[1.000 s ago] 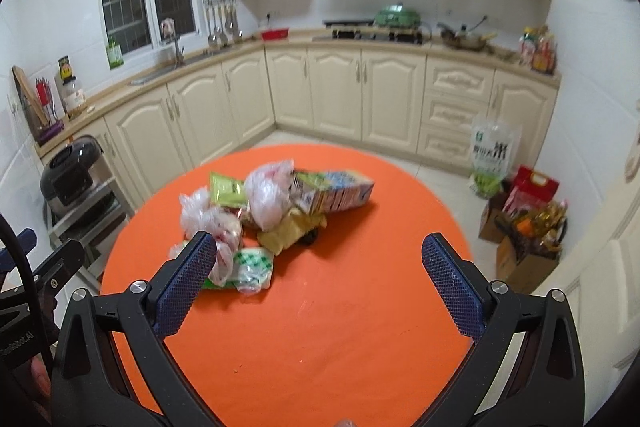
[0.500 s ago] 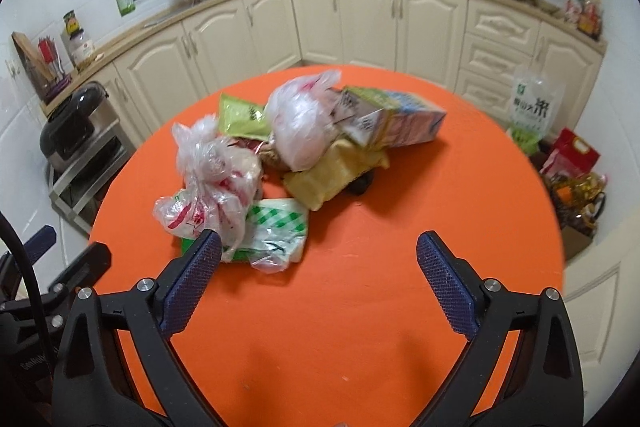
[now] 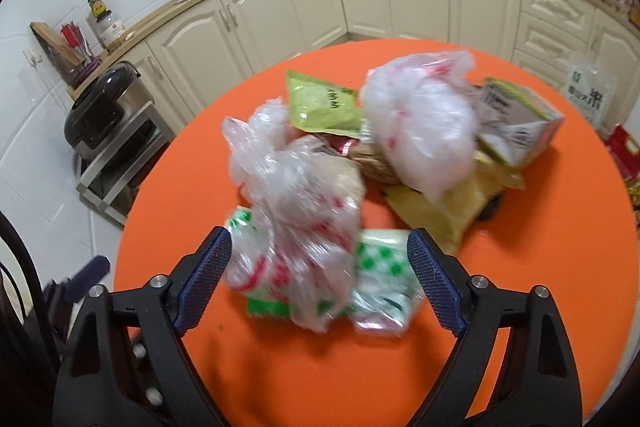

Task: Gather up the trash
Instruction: 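Grasp the clear plastic bag with the right gripper while the left tool approaches the pile, then grasp the yellow snack bag with the left gripper while the right gripper holds the plastic bag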

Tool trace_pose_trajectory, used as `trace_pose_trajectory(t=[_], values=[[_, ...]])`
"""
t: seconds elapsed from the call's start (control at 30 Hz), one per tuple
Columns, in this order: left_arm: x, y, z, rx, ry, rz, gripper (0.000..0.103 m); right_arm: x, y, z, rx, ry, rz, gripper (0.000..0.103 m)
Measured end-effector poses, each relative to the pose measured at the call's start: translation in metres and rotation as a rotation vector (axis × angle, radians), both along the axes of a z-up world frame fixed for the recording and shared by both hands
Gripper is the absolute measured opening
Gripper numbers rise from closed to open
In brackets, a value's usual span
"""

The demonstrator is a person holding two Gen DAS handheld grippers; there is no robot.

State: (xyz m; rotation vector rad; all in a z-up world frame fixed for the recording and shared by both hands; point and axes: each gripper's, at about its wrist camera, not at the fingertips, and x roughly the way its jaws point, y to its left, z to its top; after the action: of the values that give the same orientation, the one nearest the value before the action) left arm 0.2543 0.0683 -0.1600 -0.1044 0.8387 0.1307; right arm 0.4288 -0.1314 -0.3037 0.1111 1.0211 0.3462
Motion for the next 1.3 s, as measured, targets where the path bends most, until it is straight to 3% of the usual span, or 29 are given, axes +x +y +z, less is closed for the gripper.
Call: trace_pose_trajectory(t=[0.03, 0.1, 0.27, 0.9, 1.3], values=[[0.001, 0.001, -0.002, -0.001, 0.003, -0.001, 0.102, 0.003, 0.002, -0.003, 0.0, 0.007, 0.006, 0.083], [0.006, 0.0, -0.004, -0.002, 0.008, -0.004, 0.102, 0.009, 0.007, -0.012, -0.022, 0.024, 0.022, 0.055], [0.009, -0.005, -0.006, -0.001, 0.015, -0.018, 0.102, 0.0, -0.007, -0.012, 0.012, 0.008, 0.032, 0.044], [0.03, -0.04, 0.003, 0.02, 0.01, -0.089, 0.102, -0.038, -0.087, -0.002, 0.06, 0.0, -0.059, 0.043], [0.047, -0.104, 0.01, 0.036, -0.015, -0.204, 0.102, -0.059, -0.157, -0.006, 0.087, 0.0, -0.191, 0.043]])
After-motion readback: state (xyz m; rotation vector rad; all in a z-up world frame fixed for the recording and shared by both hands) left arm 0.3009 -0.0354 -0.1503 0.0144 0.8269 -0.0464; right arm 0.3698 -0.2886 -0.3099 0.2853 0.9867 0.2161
